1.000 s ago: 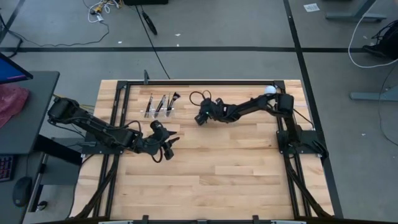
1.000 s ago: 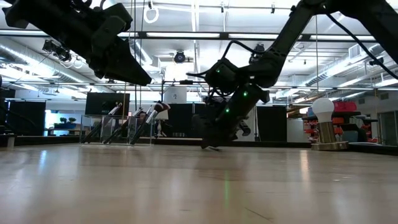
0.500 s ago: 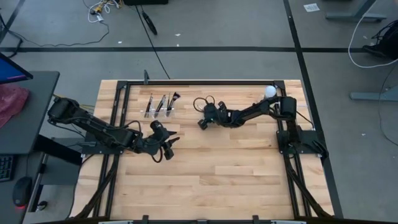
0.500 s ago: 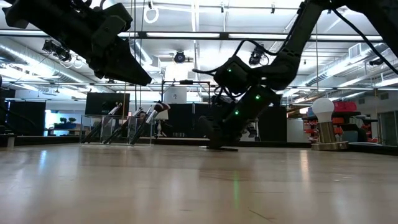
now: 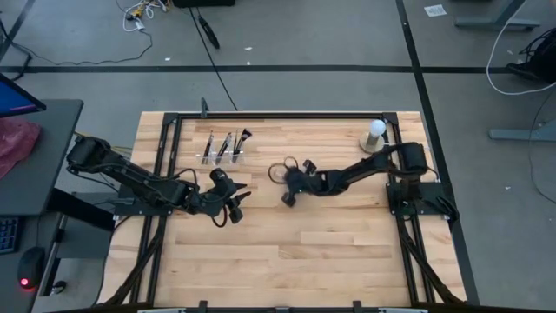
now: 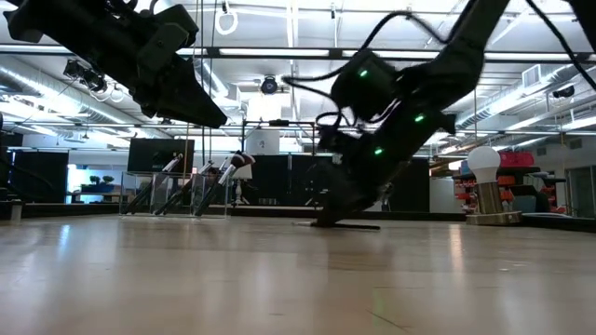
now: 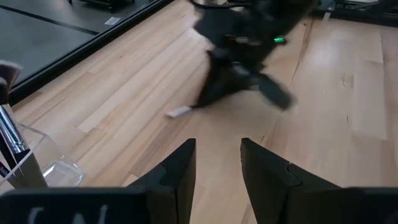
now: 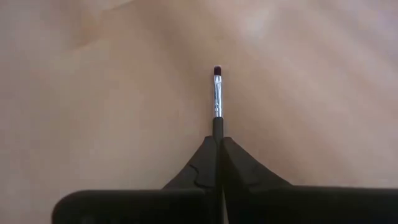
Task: Put items in baskets/containers
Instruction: Put the eyeshadow brush into the transparent organizer
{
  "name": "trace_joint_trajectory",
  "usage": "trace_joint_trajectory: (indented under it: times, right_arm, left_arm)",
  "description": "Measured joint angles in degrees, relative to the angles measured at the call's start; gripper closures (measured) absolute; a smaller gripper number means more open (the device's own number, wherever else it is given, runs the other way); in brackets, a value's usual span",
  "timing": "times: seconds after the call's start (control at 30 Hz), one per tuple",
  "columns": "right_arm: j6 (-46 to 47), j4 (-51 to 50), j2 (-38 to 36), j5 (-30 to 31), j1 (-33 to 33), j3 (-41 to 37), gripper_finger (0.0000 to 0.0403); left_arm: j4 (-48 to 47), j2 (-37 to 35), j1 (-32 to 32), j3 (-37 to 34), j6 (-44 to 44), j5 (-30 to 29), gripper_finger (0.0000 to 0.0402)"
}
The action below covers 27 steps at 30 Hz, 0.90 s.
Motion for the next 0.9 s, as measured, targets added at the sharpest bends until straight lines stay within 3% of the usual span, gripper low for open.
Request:
trace_joint_trajectory:
  times: [0.2,0.4,0.67,0.9]
  right_arm:
    - [-1.2,5.6,-8.7,-5.8,4.3,-9.4,0.0397]
    - [0.5,26.1,-12.3,-5.6,8.5,-21.4,0.0396]
    - [-4.7,48.5,-12.4,-5.0,13.0,-26.6,0.0396]
    - [-14.7,65.9,-12.5,-17.9,15.7,-26.3,0.0395]
  left_arm:
    - [0.2,0.0,0.0,0.0,0.0,0.5,0.0273]
    - [3.9,2.1,-0.4,0.0,2.3,1.7,0.0273]
    - [25.2,13.1,-0.4,0.0,17.9,10.5,0.0273]
    - [41.3,21.3,0.7,0.0,24.4,19.3,0.0273]
